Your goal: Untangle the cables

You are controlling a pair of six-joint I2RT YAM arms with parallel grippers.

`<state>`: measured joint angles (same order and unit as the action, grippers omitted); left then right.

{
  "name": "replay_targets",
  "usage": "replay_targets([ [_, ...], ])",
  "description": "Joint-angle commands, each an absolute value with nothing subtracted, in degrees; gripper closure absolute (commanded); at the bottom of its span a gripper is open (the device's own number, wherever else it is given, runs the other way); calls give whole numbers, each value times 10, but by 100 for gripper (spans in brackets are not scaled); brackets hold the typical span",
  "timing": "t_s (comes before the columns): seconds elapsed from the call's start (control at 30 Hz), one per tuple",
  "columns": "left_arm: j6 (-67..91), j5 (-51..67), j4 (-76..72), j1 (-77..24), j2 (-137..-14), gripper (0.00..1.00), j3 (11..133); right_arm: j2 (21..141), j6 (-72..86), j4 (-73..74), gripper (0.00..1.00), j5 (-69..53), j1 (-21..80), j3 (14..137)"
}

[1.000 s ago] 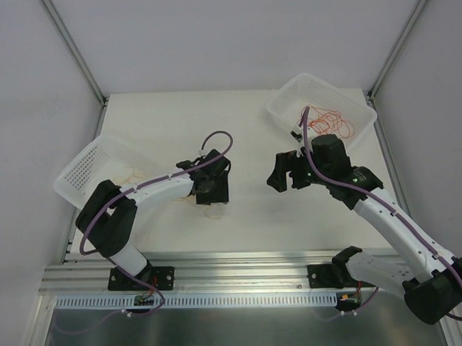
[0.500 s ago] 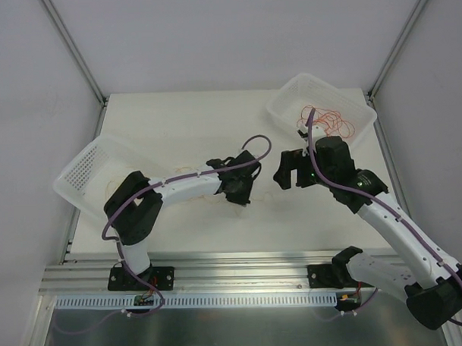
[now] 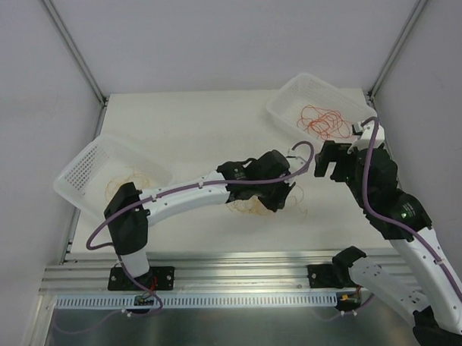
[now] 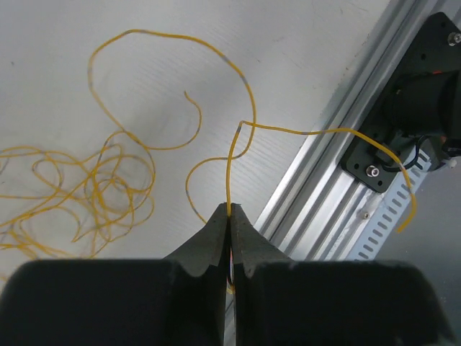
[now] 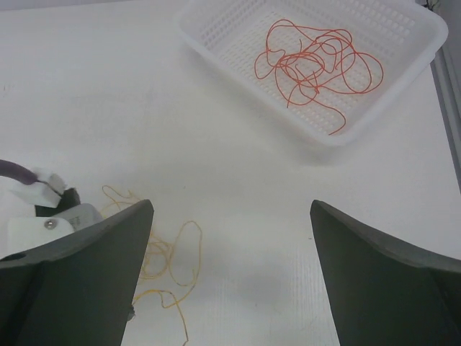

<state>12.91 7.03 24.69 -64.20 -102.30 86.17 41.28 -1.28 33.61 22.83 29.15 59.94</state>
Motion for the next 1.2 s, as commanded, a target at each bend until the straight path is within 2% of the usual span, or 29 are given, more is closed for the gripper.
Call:
replay_targets([
  [0.0, 124, 73, 239, -621, -970, 100, 841, 413, -9, 318, 5, 243, 290, 628],
  [0.23, 168, 46, 239, -563, -910, 100, 788, 432, 55, 333, 4, 267, 287, 626],
  [0.37, 186, 48, 238, -527, -863, 100, 758, 467, 57, 316, 5, 181, 281, 612],
  [0.67, 176, 38, 226, -515, -774, 100, 718, 635, 112, 290, 9, 6, 280, 589],
  [0.93, 122, 150, 175, -516, -699, 100, 649, 764, 85, 251, 13, -104, 274, 617],
  [1.17, 86, 196, 156, -516, -657, 100, 607, 894, 29, 251, 15, -213, 281, 671],
])
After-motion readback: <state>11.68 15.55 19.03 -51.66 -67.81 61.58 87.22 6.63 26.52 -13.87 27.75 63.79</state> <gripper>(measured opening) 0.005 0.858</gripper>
